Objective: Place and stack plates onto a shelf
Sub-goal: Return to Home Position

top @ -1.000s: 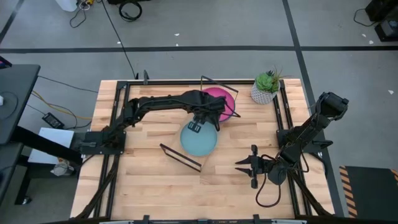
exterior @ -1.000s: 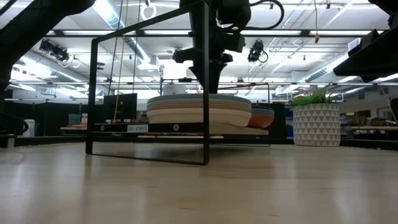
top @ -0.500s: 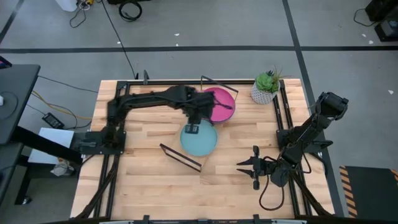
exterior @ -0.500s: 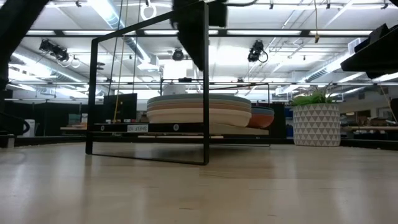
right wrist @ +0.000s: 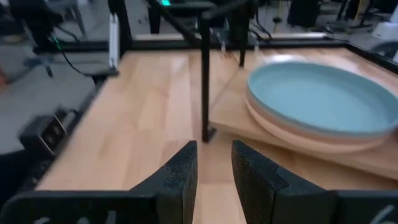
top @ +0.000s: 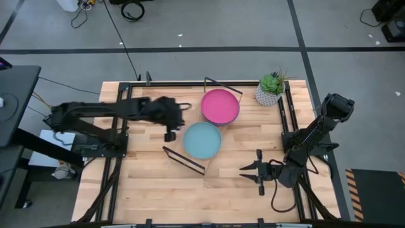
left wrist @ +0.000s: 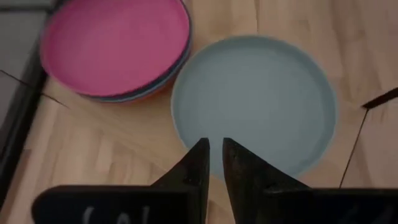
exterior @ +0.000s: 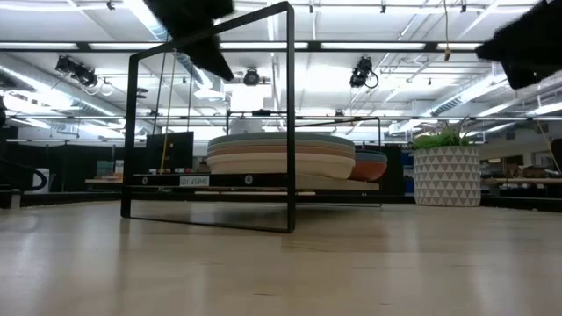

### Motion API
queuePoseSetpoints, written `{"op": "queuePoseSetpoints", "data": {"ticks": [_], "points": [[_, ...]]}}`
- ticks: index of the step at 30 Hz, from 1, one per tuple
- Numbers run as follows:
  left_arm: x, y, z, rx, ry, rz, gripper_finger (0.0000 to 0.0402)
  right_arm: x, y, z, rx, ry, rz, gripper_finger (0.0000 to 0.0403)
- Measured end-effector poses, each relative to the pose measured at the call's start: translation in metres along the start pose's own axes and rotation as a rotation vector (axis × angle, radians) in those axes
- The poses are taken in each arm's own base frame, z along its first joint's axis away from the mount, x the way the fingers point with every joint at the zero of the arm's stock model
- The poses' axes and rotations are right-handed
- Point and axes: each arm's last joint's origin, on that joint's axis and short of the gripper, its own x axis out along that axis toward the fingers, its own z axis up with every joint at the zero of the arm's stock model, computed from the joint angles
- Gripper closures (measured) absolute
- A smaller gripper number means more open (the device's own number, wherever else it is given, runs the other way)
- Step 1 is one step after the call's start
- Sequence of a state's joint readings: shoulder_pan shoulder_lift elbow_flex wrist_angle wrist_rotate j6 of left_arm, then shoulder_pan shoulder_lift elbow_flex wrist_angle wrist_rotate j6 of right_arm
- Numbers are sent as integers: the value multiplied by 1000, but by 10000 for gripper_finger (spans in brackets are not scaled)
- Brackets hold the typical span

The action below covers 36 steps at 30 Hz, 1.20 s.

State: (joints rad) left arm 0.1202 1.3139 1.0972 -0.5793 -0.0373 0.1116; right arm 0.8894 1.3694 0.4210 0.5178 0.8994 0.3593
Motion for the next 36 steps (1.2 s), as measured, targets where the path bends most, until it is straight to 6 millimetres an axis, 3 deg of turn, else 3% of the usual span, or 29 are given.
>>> {"op": "queuePoseSetpoints", "data": {"ticks": [8, 17, 25, 36], "points": [[-27, -11, -49, -50, -267, 12, 351, -3, -13, 24, 43, -13, 105, 298], [-36, -15, -88, -80, -390, 42, 351, -12, -68, 36, 98, -66, 166, 298], [-34, -17, -118, -117, -488, 54, 351, -39, -110, 26, 132, -225, 115, 298], [-33, -19, -146, -141, -716, 101, 351, -60, -138, 12, 203, -261, 29, 298]]}}
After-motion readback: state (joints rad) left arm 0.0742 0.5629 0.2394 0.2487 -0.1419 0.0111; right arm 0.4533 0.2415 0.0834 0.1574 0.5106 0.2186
